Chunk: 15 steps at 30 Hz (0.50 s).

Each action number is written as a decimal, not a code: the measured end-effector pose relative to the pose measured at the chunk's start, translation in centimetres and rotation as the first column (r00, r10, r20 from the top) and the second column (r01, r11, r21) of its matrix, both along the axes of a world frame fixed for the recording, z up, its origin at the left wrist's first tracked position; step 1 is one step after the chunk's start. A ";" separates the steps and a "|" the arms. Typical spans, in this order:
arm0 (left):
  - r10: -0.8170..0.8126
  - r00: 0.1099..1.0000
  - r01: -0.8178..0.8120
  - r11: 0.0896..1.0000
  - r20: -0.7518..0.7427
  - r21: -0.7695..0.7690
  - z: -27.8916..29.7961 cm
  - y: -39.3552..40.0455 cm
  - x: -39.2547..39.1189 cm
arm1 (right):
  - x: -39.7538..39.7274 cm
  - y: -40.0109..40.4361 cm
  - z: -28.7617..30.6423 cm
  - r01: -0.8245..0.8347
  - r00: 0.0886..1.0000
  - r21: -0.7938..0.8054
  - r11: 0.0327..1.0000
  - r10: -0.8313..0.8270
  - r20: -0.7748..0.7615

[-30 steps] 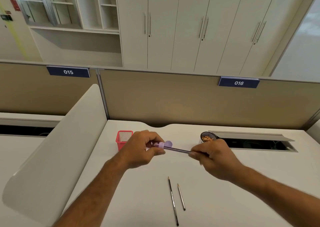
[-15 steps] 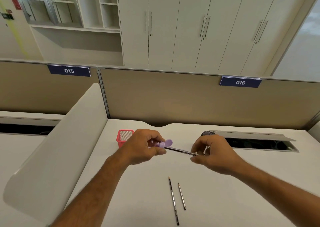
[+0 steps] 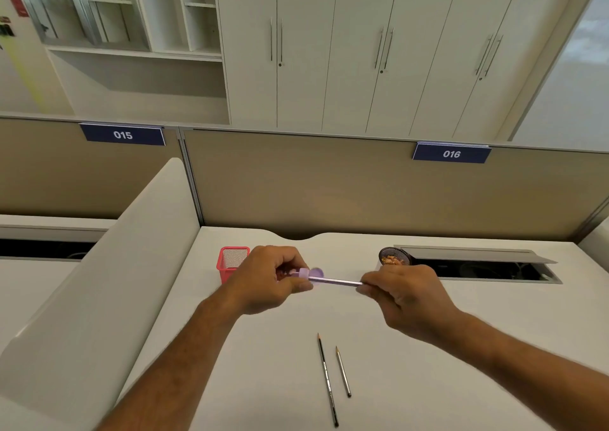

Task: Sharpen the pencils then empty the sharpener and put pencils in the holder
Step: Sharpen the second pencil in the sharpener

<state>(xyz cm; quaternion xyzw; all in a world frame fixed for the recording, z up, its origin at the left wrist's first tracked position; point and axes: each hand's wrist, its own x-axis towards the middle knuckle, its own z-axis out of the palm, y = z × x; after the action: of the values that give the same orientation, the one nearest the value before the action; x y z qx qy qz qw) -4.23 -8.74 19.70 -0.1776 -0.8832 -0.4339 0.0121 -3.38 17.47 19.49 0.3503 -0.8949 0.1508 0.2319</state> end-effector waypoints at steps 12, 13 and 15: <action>0.019 0.979 -0.010 0.999 -0.201 0.044 -0.2 0.0 -0.5 | -0.5 -1.0 2.5 0.343 0.486 -0.279 0.897 0.085 0.870; 0.011 0.990 -0.003 0.998 -0.142 0.055 -0.1 0.0 -0.5 | -0.5 -0.9 2.3 0.313 0.575 -0.236 0.920 0.014 0.818; 0.000 0.999 0.001 0.999 -0.034 0.038 0.1 -0.1 -0.5 | -0.4 -0.7 1.7 0.239 0.784 -0.165 0.957 -0.091 0.613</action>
<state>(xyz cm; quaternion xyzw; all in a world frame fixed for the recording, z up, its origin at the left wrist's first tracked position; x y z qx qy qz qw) -4.77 -8.83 19.84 -0.1849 -0.8744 -0.4476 0.0306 -3.81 16.79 21.19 0.1746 -0.9252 0.3368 -0.0112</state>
